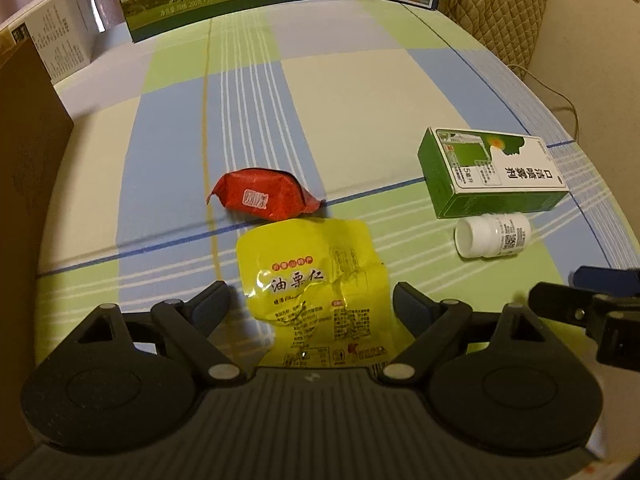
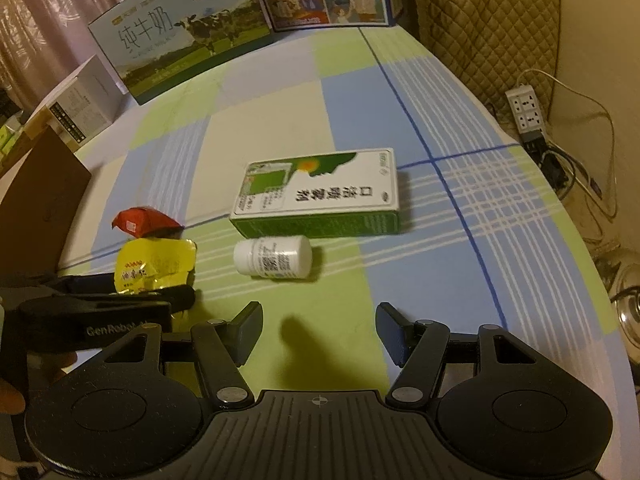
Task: Organize objects
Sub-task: 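Move the left tool over the yellow snack packet while the right tool approaches the white pill bottle, then grasp the yellow packet with the left tool while the right tool grasps the white pill bottle, then carry the yellow packet with the left tool while the right tool carries the pill bottle to the box, then release the yellow packet with the left tool while the right tool drops the pill bottle in the box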
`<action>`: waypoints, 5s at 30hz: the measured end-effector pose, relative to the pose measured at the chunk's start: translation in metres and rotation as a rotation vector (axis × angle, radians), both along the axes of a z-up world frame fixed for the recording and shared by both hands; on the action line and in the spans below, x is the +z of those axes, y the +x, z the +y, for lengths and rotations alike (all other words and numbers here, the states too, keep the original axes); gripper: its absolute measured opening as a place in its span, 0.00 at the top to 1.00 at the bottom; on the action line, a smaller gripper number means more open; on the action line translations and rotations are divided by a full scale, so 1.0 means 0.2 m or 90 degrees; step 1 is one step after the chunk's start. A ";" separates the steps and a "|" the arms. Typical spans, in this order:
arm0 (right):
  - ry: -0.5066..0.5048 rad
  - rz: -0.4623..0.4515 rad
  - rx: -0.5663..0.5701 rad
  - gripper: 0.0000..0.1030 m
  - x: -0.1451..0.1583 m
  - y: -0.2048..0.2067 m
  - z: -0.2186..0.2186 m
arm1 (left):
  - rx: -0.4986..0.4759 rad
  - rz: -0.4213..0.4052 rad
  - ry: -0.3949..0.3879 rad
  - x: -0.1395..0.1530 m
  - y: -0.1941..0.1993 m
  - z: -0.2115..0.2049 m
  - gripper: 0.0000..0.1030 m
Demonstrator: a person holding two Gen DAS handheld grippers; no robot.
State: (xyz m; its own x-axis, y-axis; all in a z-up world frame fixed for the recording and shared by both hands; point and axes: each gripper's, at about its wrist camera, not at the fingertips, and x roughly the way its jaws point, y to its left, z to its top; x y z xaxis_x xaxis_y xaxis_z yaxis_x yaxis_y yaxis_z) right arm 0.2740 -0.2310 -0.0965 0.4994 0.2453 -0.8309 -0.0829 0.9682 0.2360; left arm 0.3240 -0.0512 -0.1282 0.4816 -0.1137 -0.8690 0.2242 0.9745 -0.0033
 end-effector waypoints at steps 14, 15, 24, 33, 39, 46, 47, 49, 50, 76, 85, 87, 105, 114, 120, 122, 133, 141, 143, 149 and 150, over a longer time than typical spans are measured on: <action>-0.020 -0.026 0.031 0.42 -0.03 0.13 0.16 | 0.035 -0.008 -0.008 0.02 -0.04 0.15 0.29; -0.023 -0.028 0.032 0.42 -0.04 0.14 0.17 | 0.038 -0.007 -0.008 0.02 -0.04 0.17 0.29; -0.071 -0.037 0.048 0.47 -0.08 0.19 0.23 | 0.057 -0.008 -0.006 0.02 -0.06 0.22 0.29; -0.102 -0.049 0.081 0.54 -0.09 0.16 0.25 | 0.056 -0.007 -0.005 0.01 -0.07 0.22 0.29; -0.101 -0.040 0.103 0.54 -0.08 0.11 0.25 | 0.049 -0.002 -0.005 0.02 -0.10 0.23 0.29; -0.087 -0.021 0.127 0.54 -0.07 0.02 0.23 | 0.046 0.005 -0.011 0.03 -0.19 0.24 0.32; -0.083 -0.018 0.130 0.54 -0.07 0.01 0.23 | 0.046 0.006 -0.012 0.03 -0.20 0.24 0.33; -0.076 -0.014 0.134 0.54 -0.06 -0.02 0.22 | 0.046 0.009 -0.016 0.04 -0.23 0.25 0.35; -0.072 -0.013 0.137 0.54 -0.06 -0.04 0.22 | 0.047 0.010 -0.018 0.04 -0.24 0.26 0.36; -0.003 -0.082 0.227 0.54 0.36 -0.43 0.38 | 0.072 -0.087 -0.114 0.54 -0.65 0.45 0.38; 0.031 -0.104 0.280 0.54 0.46 -0.54 0.63 | 0.094 -0.133 -0.135 0.73 -0.79 0.66 0.38; 0.038 -0.109 0.296 0.54 0.48 -0.56 0.71 | 0.104 -0.141 -0.135 0.76 -0.81 0.72 0.38; 0.079 -0.165 0.386 0.54 0.57 -0.59 1.44 | 0.203 -0.181 -0.105 0.89 -0.92 1.40 0.38; 0.054 -0.169 0.370 0.54 0.53 -0.49 1.64 | 0.200 -0.179 -0.096 0.86 -0.81 1.62 0.38; 0.025 -0.164 0.363 0.54 0.48 -0.38 1.76 | 0.186 -0.176 -0.086 0.84 -0.68 1.70 0.38; 0.013 -0.165 0.359 0.54 0.46 -0.32 1.80 | 0.185 -0.171 -0.079 0.83 -0.62 1.72 0.38; -0.019 -0.150 0.333 0.54 0.35 0.01 1.99 | 0.165 -0.154 -0.040 0.73 -0.22 1.84 0.38; -0.036 -0.145 0.322 0.54 0.31 0.15 2.05 | 0.146 -0.132 -0.009 0.62 0.03 1.89 0.37; -0.039 -0.142 0.319 0.54 0.30 0.17 2.05 | 0.140 -0.124 -0.006 0.59 0.08 1.90 0.37; -0.046 -0.134 0.316 0.54 0.27 0.22 2.07 | 0.136 -0.105 0.001 0.52 0.18 1.91 0.37; -0.046 -0.134 0.314 0.54 0.26 0.22 2.07 | 0.137 -0.104 0.002 0.52 0.20 1.92 0.37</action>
